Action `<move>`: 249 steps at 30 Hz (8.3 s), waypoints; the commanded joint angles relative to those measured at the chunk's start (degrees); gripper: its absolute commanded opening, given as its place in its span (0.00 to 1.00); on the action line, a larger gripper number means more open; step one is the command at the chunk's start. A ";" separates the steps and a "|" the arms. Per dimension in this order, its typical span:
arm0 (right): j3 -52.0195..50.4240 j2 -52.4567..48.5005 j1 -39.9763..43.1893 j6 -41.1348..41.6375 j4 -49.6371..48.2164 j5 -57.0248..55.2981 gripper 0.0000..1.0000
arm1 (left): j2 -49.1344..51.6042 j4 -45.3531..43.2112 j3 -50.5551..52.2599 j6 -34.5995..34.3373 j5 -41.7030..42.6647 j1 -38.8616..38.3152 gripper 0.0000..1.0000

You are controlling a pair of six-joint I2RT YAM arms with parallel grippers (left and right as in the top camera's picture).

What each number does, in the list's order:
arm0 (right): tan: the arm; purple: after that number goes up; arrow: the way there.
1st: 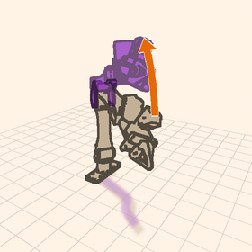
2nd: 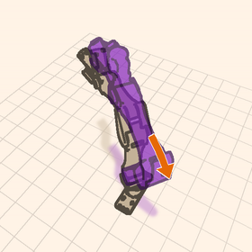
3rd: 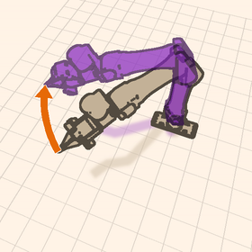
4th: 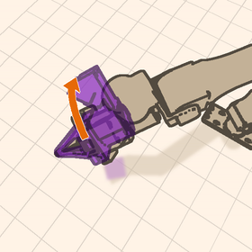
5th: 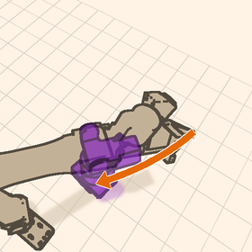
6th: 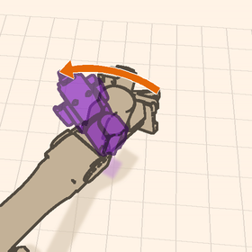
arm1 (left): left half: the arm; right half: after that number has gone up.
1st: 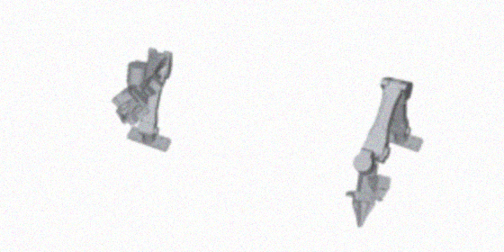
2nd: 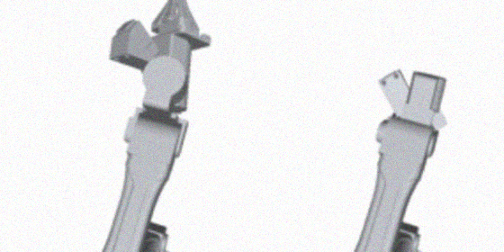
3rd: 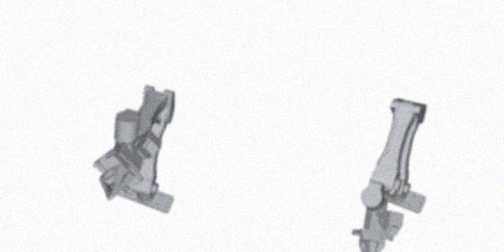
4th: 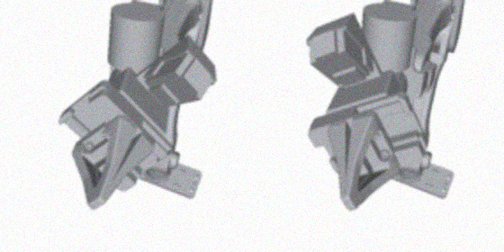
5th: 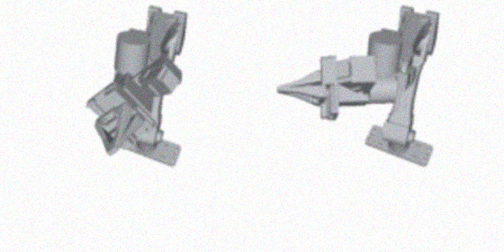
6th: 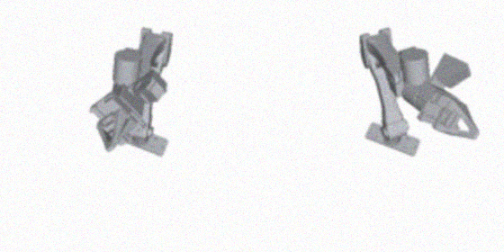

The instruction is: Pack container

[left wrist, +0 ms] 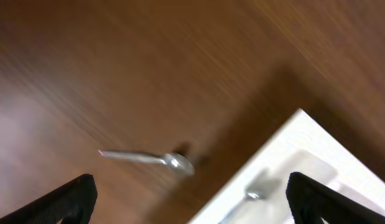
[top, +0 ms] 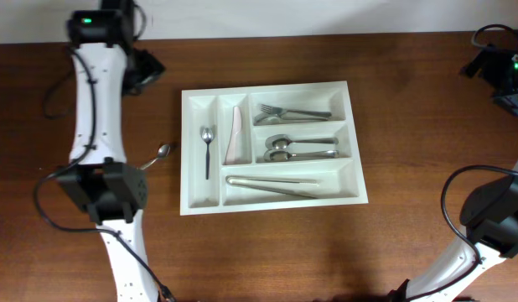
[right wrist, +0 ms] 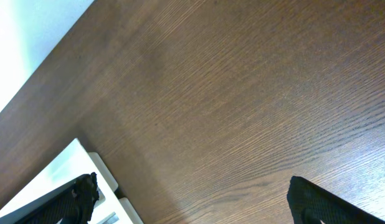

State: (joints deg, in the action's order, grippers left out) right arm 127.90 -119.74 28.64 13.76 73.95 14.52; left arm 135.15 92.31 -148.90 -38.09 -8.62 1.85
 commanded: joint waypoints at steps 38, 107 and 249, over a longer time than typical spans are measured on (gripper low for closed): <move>-0.20 0.13 0.26 0.46 0.00 0.26 0.99 | -0.11 1.81 21.55 93.50 31.76 2.43 0.73; -0.20 0.13 0.26 0.46 0.00 0.26 0.99 | 8.41 -12.22 35.10 101.46 42.32 14.47 0.79; -0.20 0.13 0.26 0.48 0.00 0.26 0.99 | 16.13 1.95 21.92 86.01 44.17 16.48 0.29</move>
State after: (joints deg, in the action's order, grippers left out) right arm 127.90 -119.74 28.64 13.74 73.93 14.52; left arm 149.56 92.01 -121.32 52.82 40.14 17.80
